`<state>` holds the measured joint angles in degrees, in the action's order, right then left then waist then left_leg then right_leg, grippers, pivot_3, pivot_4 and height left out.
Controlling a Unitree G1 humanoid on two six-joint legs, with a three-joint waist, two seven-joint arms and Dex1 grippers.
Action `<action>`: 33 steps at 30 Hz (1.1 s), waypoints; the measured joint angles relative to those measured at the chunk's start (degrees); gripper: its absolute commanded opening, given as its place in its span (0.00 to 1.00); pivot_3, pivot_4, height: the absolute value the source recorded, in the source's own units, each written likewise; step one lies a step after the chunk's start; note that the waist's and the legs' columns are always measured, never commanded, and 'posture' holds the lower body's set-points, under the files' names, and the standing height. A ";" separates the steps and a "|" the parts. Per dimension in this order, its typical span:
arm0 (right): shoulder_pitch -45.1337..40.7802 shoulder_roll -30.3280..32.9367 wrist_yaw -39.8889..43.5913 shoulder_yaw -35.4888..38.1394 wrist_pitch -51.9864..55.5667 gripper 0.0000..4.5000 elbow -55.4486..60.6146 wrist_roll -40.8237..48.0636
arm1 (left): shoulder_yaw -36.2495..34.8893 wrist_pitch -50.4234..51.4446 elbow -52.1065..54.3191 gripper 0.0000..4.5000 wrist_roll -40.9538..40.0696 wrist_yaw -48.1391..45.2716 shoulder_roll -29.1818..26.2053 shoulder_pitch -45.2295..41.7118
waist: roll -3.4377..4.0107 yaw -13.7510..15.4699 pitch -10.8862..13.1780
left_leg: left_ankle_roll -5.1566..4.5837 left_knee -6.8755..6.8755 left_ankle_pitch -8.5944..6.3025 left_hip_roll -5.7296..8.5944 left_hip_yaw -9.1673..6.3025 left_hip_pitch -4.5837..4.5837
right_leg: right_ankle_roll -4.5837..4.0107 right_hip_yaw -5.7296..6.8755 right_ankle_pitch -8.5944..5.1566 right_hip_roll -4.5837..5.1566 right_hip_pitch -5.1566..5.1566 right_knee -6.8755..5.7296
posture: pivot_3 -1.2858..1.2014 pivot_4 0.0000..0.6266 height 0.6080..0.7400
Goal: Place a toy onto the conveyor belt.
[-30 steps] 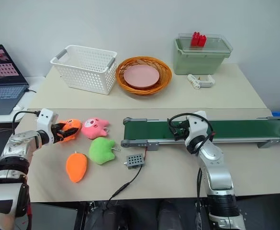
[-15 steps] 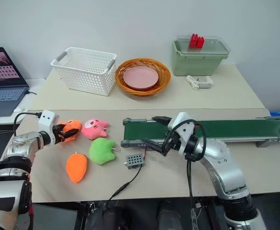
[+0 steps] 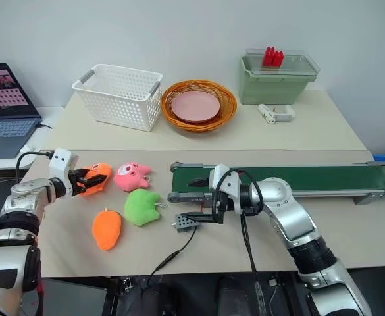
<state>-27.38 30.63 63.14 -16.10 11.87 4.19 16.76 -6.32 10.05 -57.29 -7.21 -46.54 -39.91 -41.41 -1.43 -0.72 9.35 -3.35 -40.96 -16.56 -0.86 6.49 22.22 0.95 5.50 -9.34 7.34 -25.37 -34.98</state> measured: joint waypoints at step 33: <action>-2.73 -1.90 0.11 1.30 -3.97 1.00 -6.39 -2.12 | 0.34 -7.70 -10.76 0.01 3.74 7.27 3.27 -4.88 | 0.05 0.23 -0.03 | 0.04 0.01 0.01 0.01 -0.02 -0.21 | 0.00 -0.02 0.01 0.11 0.10 0.00 | 0.52 0.24 1.00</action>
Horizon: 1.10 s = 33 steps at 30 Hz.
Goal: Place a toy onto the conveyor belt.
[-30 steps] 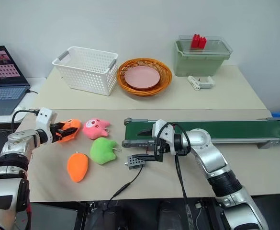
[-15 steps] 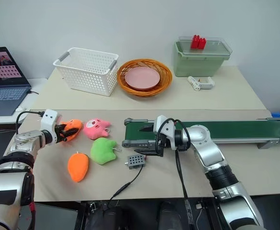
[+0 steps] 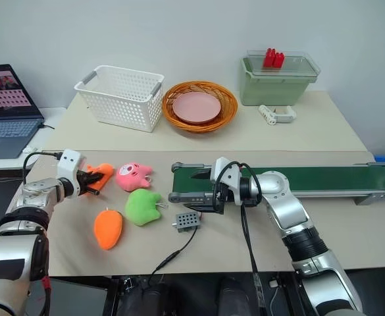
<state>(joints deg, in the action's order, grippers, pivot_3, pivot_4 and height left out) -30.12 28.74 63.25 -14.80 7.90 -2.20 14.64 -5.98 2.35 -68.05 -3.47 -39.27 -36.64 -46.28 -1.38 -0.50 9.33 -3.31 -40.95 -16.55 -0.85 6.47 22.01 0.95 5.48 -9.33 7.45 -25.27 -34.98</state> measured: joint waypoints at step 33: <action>28.41 10.19 -11.78 19.71 14.20 1.00 28.48 9.27 | 14.85 12.85 46.00 0.01 -9.74 -14.76 13.05 -0.74 | -0.14 1.51 0.09 | -0.13 -0.53 -0.02 0.05 0.02 1.08 | 0.22 -0.07 0.17 -0.21 -0.79 0.07 | 0.52 0.24 1.00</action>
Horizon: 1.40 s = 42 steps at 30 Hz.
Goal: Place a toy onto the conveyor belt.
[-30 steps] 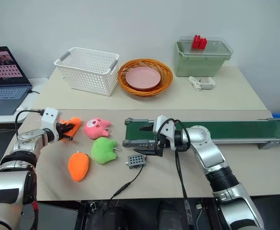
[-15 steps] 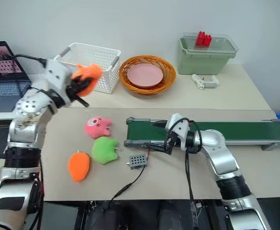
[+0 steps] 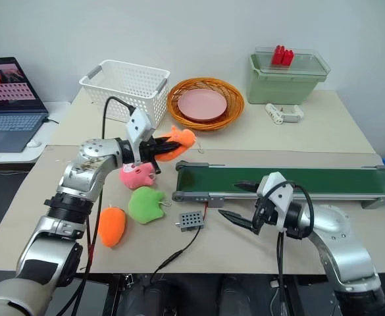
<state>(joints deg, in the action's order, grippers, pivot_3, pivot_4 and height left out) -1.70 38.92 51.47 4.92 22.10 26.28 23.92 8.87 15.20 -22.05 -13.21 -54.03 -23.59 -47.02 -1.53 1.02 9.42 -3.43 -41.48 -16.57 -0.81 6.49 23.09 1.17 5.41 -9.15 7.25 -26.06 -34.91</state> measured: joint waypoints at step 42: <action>2.86 -4.17 -6.99 -2.96 0.01 1.00 2.33 -0.16 | 3.24 -7.22 -12.72 0.76 10.28 -2.61 6.94 -4.56 | -0.01 -0.32 0.00 | -0.67 -0.40 -0.39 0.00 -0.01 0.11 | 0.12 -0.10 0.07 0.08 0.00 0.03 | 0.52 0.24 1.00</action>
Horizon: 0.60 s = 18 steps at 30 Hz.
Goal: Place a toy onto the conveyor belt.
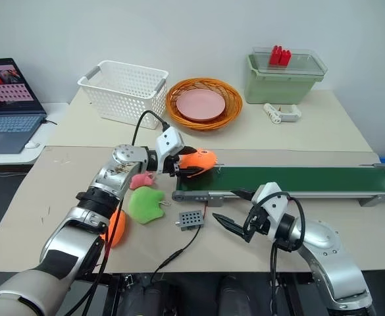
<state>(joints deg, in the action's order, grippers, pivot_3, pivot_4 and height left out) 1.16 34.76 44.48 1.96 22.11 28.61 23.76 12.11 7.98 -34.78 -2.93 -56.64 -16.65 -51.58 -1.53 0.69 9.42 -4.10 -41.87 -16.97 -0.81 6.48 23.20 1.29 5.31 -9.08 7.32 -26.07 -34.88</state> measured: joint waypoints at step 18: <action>-0.65 -0.03 -0.79 -0.87 -0.22 1.00 -1.36 -0.51 | 1.39 5.15 9.56 0.91 -2.86 -5.46 -0.17 1.46 | 0.00 0.01 0.00 | 0.25 -0.03 0.15 0.01 0.00 0.00 | 0.01 -0.02 0.00 0.00 0.01 -0.02 | 0.52 0.24 1.00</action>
<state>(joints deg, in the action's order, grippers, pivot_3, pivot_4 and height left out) 0.51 34.73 43.69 1.09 21.89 27.25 23.25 13.50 13.13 -25.21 -5.80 -62.10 -16.83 -50.12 -1.53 0.70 9.42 -3.85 -41.90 -16.82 -0.80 6.49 23.20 1.30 5.29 -9.08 7.32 -26.06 -34.90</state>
